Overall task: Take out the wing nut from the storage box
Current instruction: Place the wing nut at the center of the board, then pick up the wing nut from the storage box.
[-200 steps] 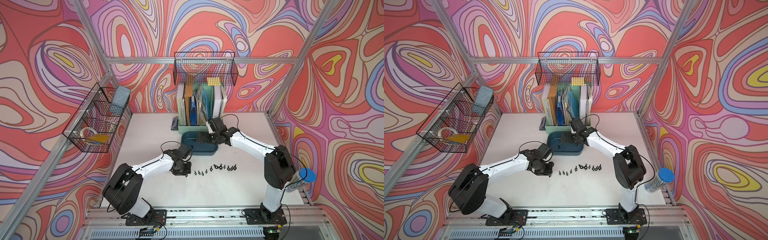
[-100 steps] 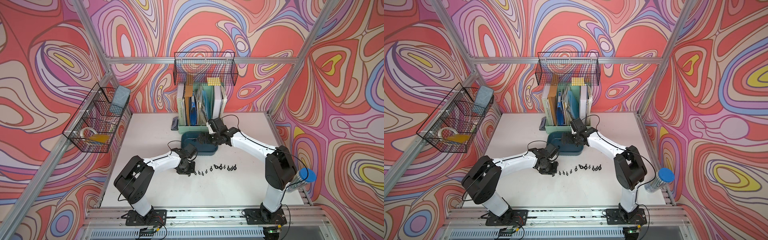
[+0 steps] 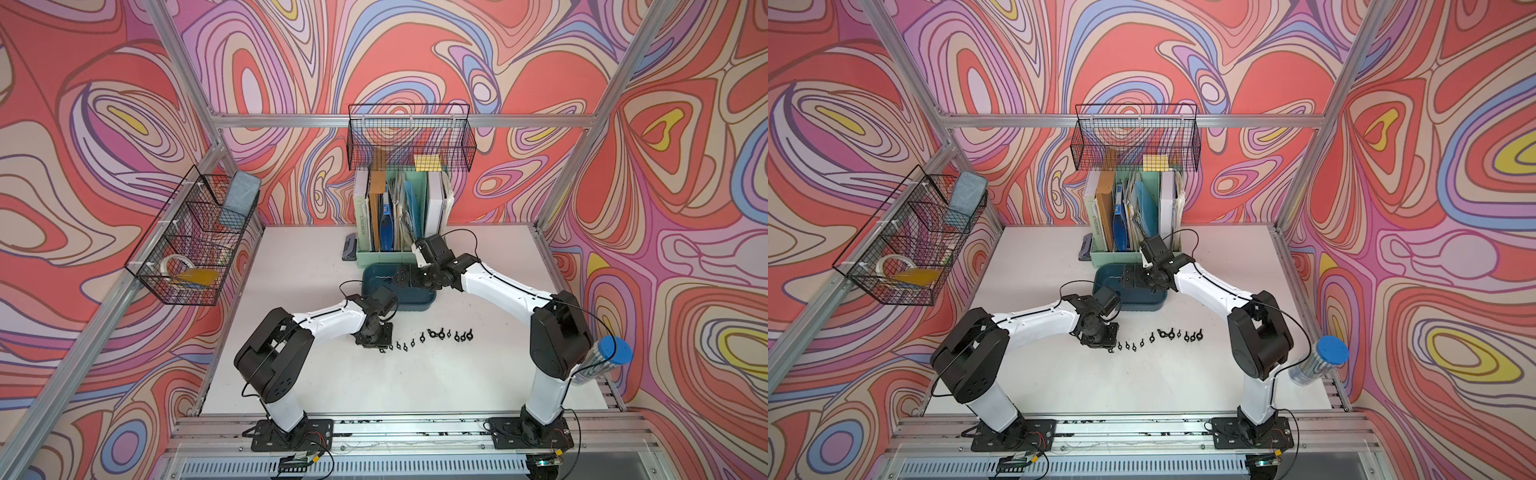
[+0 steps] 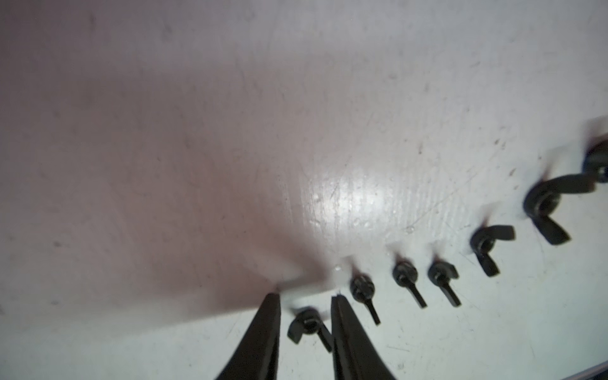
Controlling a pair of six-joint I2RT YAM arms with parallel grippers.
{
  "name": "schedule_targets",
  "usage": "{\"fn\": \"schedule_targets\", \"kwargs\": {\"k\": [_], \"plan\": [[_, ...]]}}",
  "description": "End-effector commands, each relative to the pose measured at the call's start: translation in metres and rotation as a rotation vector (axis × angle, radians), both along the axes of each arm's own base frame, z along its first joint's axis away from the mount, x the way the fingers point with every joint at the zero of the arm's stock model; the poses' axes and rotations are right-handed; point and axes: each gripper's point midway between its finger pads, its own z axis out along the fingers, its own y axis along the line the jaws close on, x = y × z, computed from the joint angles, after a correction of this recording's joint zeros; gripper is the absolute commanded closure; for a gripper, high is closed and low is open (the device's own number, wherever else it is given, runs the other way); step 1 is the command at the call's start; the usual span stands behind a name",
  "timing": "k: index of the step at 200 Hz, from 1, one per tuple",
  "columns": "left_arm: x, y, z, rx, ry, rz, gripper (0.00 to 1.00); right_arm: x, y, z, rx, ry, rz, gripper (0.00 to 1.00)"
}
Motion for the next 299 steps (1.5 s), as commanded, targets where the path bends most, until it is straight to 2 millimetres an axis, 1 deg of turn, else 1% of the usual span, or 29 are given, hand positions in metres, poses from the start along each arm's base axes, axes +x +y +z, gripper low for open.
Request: {"fn": "schedule_targets", "kwargs": {"k": [1, 25, 42, 48, 58, 69, 85, 96, 100, 105, 108, 124, 157, 189, 224, 257, 299], "plan": [[0.006, 0.003, 0.024, 0.026, -0.052, -0.032, 0.64, 0.007, 0.007, -0.001, 0.009, -0.002, 0.022, 0.04], [0.017, 0.009, 0.047, 0.026, -0.105, -0.032, 0.62, 0.013, 0.013, -0.003, 0.009, -0.001, 0.043, 0.11], [0.028, 0.018, 0.064, 0.011, -0.134, -0.007, 0.59, 0.017, 0.018, -0.007, 0.008, -0.002, 0.061, 0.20], [0.032, 0.021, 0.070, 0.000, -0.145, 0.006, 0.56, 0.019, 0.019, -0.009, 0.005, 0.000, 0.067, 0.24], [0.037, 0.028, 0.079, -0.017, -0.160, 0.030, 0.48, 0.022, 0.023, -0.014, -0.002, 0.002, 0.079, 0.32], [0.043, 0.036, 0.088, -0.041, -0.172, 0.054, 0.36, 0.026, 0.025, -0.020, -0.019, 0.012, 0.089, 0.42], [0.051, 0.049, 0.101, -0.060, -0.197, 0.093, 0.26, 0.031, 0.030, -0.031, -0.048, 0.022, 0.104, 0.52], [0.055, 0.058, 0.108, -0.067, -0.210, 0.118, 0.16, 0.036, 0.031, -0.038, -0.073, 0.017, 0.106, 0.61], [0.057, 0.061, 0.110, -0.069, -0.216, 0.128, 0.13, 0.037, 0.031, -0.041, -0.080, 0.020, 0.107, 0.62], [0.058, 0.065, 0.112, -0.071, -0.217, 0.139, 0.03, 0.039, 0.031, -0.045, -0.090, 0.024, 0.106, 0.63], [0.059, 0.067, 0.113, -0.071, -0.219, 0.144, 0.01, 0.041, 0.032, -0.047, -0.094, 0.025, 0.107, 0.64], [0.062, 0.076, 0.119, -0.087, -0.226, 0.175, 0.01, 0.045, 0.035, -0.055, -0.117, 0.028, 0.117, 0.70], [0.067, 0.087, 0.124, -0.115, -0.233, 0.215, 0.01, 0.050, 0.042, -0.073, -0.164, 0.029, 0.148, 0.70], [0.068, 0.090, 0.127, -0.114, -0.235, 0.224, 0.01, 0.056, 0.048, -0.088, -0.203, 0.029, 0.175, 0.71], [0.067, 0.094, 0.129, -0.103, -0.238, 0.232, 0.01, 0.066, 0.054, -0.098, -0.225, 0.015, 0.204, 0.72], [0.066, 0.097, 0.131, -0.098, -0.243, 0.239, 0.01, 0.076, 0.059, -0.101, -0.242, -0.004, 0.219, 0.73], [0.065, 0.100, 0.130, -0.094, -0.239, 0.245, 0.01, 0.078, 0.063, -0.112, -0.246, 0.009, 0.239, 0.74]]}}
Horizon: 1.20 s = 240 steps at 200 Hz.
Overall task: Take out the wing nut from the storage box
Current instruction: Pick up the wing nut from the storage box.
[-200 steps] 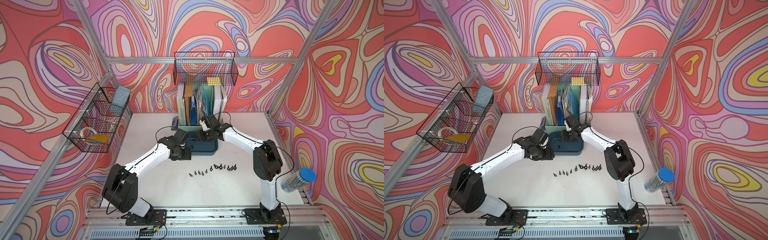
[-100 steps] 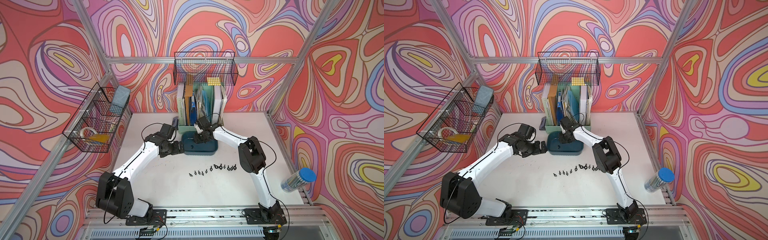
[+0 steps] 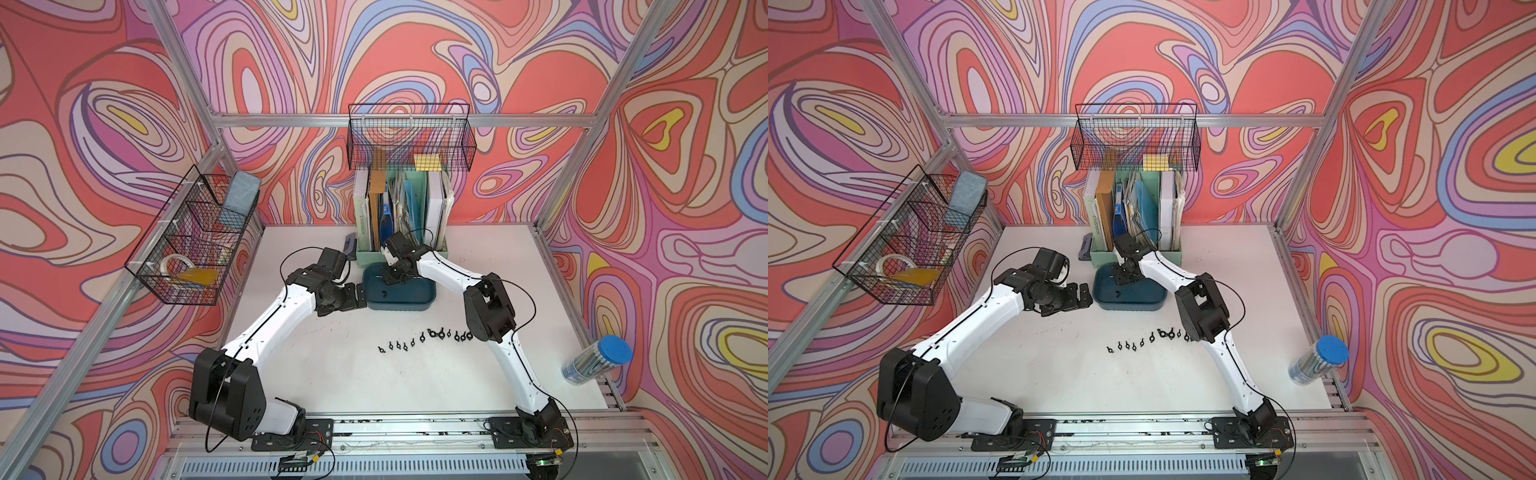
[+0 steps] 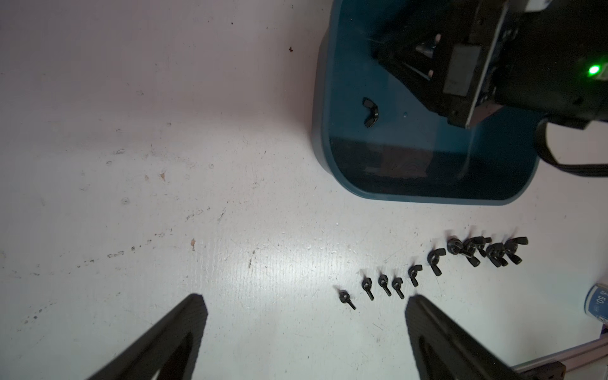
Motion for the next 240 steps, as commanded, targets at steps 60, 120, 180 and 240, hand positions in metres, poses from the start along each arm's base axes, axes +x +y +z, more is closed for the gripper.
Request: {"fn": "schedule_targets", "kwargs": {"k": [60, 120, 180, 240], "plan": [[-0.001, 0.004, 0.008, -0.002, -0.008, -0.001, 0.01, -0.010, -0.006, -0.017, -0.043, 0.031, 0.015, 0.76], [-0.001, 0.005, 0.010, 0.000, -0.012, 0.010, 0.01, -0.006, -0.006, -0.013, -0.036, 0.010, -0.001, 0.93], [0.002, 0.003, 0.014, -0.019, -0.030, 0.012, 0.01, -0.012, -0.001, 0.020, 0.043, -0.026, 0.009, 0.97], [0.027, -0.014, 0.024, -0.203, -0.058, 0.043, 0.15, -0.031, -0.004, 0.069, 0.134, -0.057, 0.009, 0.99]]}}
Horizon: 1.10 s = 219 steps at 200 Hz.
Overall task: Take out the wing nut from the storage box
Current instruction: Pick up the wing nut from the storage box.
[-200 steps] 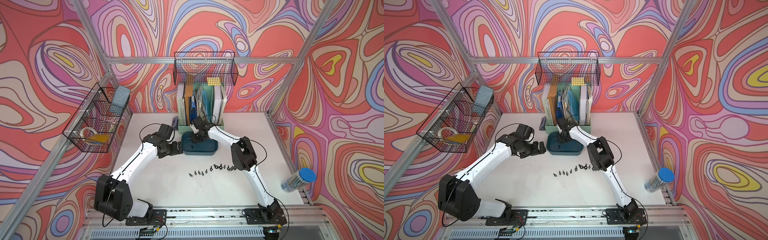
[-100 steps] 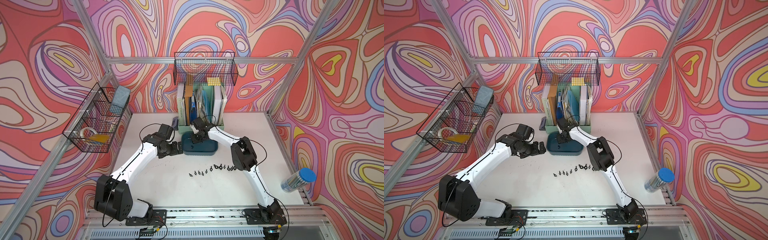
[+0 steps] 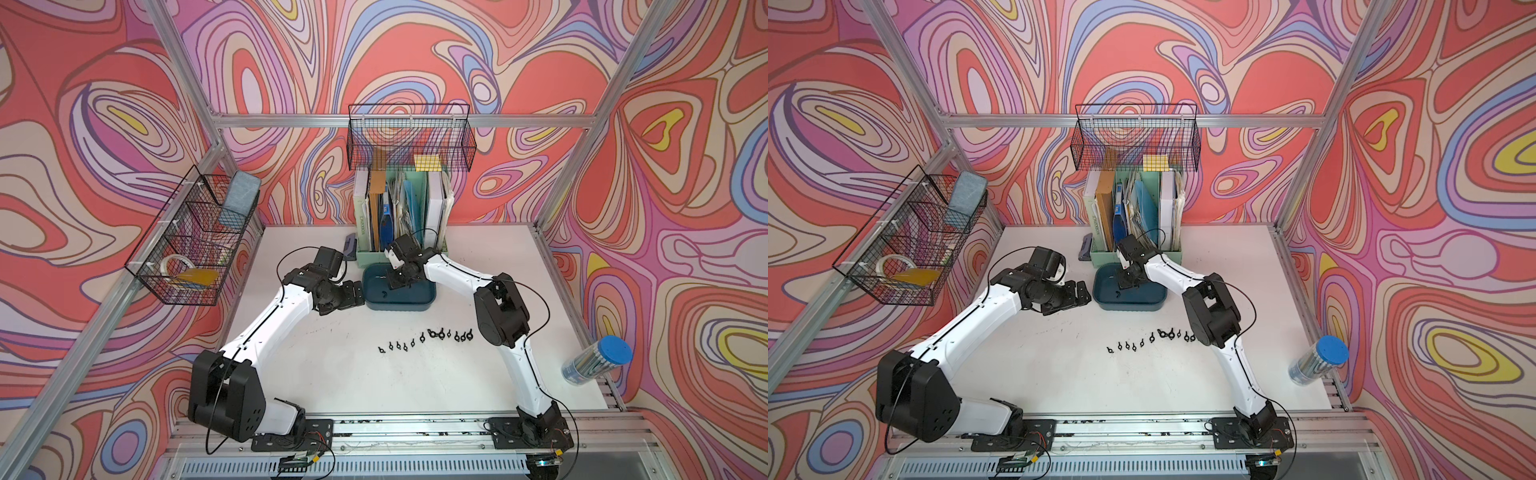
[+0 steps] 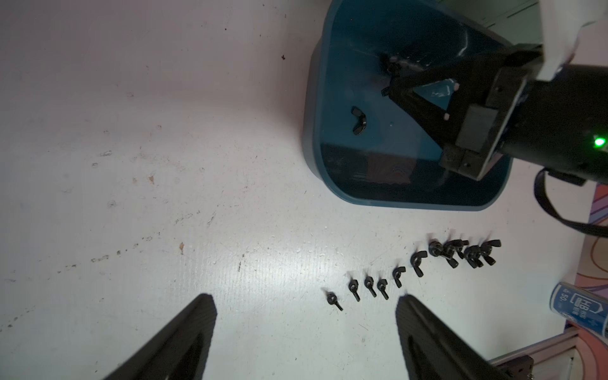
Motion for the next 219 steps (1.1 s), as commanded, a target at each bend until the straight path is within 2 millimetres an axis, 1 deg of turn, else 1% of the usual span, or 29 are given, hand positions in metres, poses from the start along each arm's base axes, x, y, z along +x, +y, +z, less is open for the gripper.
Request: {"fn": "schedule_targets", "kwargs": {"k": [1, 33, 60, 68, 78, 84, 110, 117, 121, 129, 163, 174, 219], "plan": [[0.020, -0.013, 0.018, -0.129, -0.051, 0.019, 0.15, -0.004, 0.007, 0.046, 0.089, -0.058, 0.005, 0.99], [0.040, -0.023, 0.032, -0.273, -0.086, 0.046, 0.21, -0.017, 0.008, 0.074, 0.154, -0.071, 0.020, 0.99], [0.054, -0.034, 0.042, -0.387, -0.107, 0.053, 0.26, -0.029, 0.013, 0.093, 0.199, -0.076, 0.046, 0.99], [0.058, -0.038, 0.043, -0.412, -0.110, 0.052, 0.29, -0.033, 0.014, 0.099, 0.208, -0.081, 0.049, 0.99], [0.062, -0.041, 0.044, -0.437, -0.112, 0.053, 0.36, -0.037, 0.016, 0.104, 0.222, -0.083, 0.052, 0.99], [0.063, -0.043, 0.044, -0.450, -0.110, 0.053, 0.38, -0.038, 0.017, 0.108, 0.231, -0.086, 0.054, 0.99], [0.071, -0.049, 0.045, -0.510, -0.116, 0.063, 0.45, -0.047, 0.022, 0.119, 0.268, -0.081, 0.060, 0.99], [0.071, -0.050, 0.044, -0.527, -0.106, 0.071, 0.48, -0.050, 0.025, 0.121, 0.278, -0.080, 0.064, 0.99], [0.076, -0.052, 0.050, -0.545, -0.130, 0.066, 0.50, -0.051, 0.025, 0.123, 0.284, -0.079, 0.064, 0.99], [0.078, -0.055, 0.052, -0.570, -0.136, 0.066, 0.53, -0.052, 0.027, 0.126, 0.298, -0.076, 0.068, 0.99], [0.085, -0.057, 0.054, -0.611, -0.141, 0.079, 0.57, -0.057, 0.033, 0.142, 0.349, -0.075, 0.082, 0.98], [0.086, -0.057, 0.054, -0.620, -0.143, 0.085, 0.59, -0.058, 0.033, 0.142, 0.356, -0.070, 0.083, 0.99], [0.088, -0.058, 0.051, -0.644, -0.126, 0.083, 0.61, -0.064, 0.038, 0.151, 0.403, -0.049, 0.097, 0.98]]}}
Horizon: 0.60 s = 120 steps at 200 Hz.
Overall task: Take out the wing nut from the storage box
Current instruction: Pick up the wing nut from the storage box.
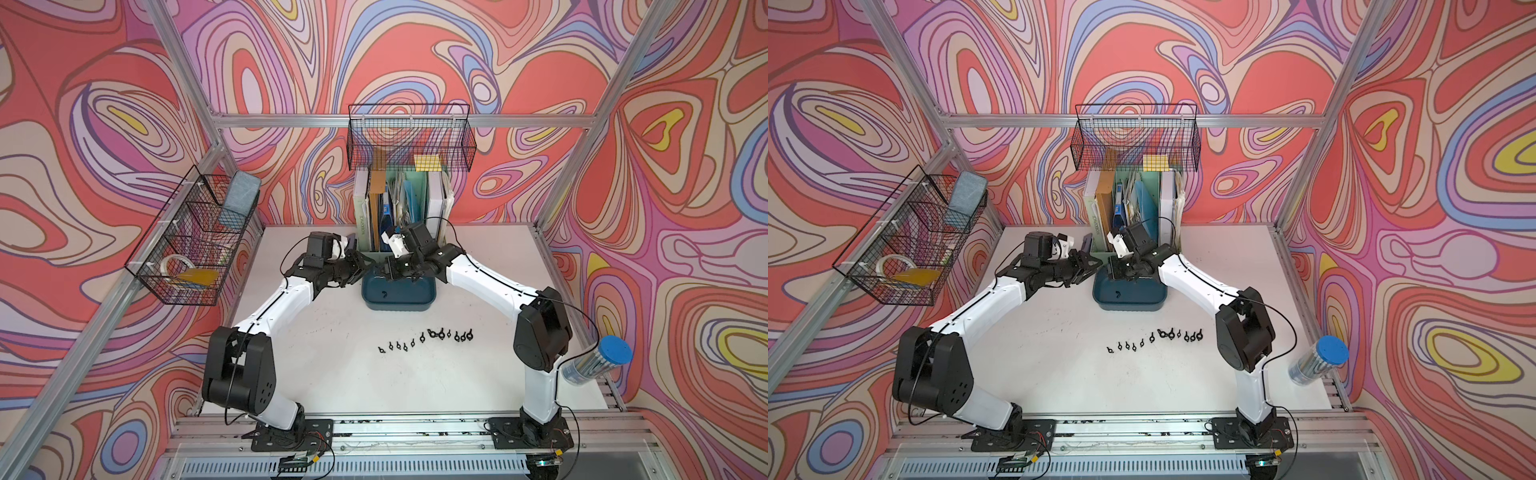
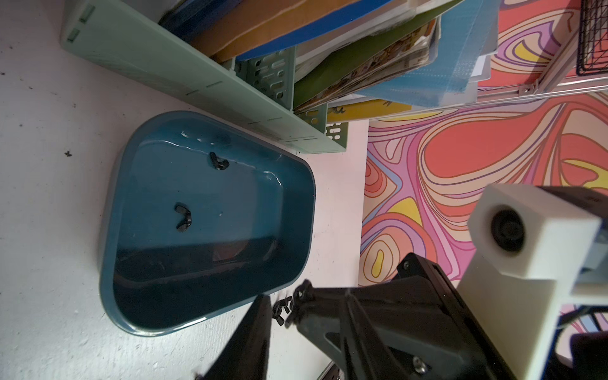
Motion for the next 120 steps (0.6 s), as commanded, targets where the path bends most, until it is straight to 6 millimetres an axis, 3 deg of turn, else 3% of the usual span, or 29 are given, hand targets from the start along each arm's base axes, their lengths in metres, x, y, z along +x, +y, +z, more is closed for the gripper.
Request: {"fn": "schedule_targets", "kwargs": {"k": [1, 40, 79, 106, 120], "plan": [[0.0028, -0.0017, -0.0032, -0.031, 0.002, -0.009, 0.61, -0.0073, 0.0032, 0.0172, 0.054, -0.002, 0.017, 0.98], [0.0048, -0.0031, -0.0005, -0.057, -0.009, -0.007, 0.69, -0.0098, 0.0063, 0.0222, 0.080, 0.005, 0.023, 0.98], [0.0038, -0.0057, -0.0025, -0.076, -0.004, -0.017, 0.71, -0.0086, 0.0073, 0.0197, 0.078, 0.010, 0.022, 0.98], [0.0033, -0.0055, -0.0032, -0.080, -0.003, -0.017, 0.77, -0.0084, 0.0077, 0.0198, 0.079, 0.009, 0.024, 0.98], [0.0033, -0.0060, -0.0026, -0.081, -0.007, -0.020, 0.86, -0.0080, 0.0083, 0.0203, 0.080, 0.009, 0.025, 0.98]]}}
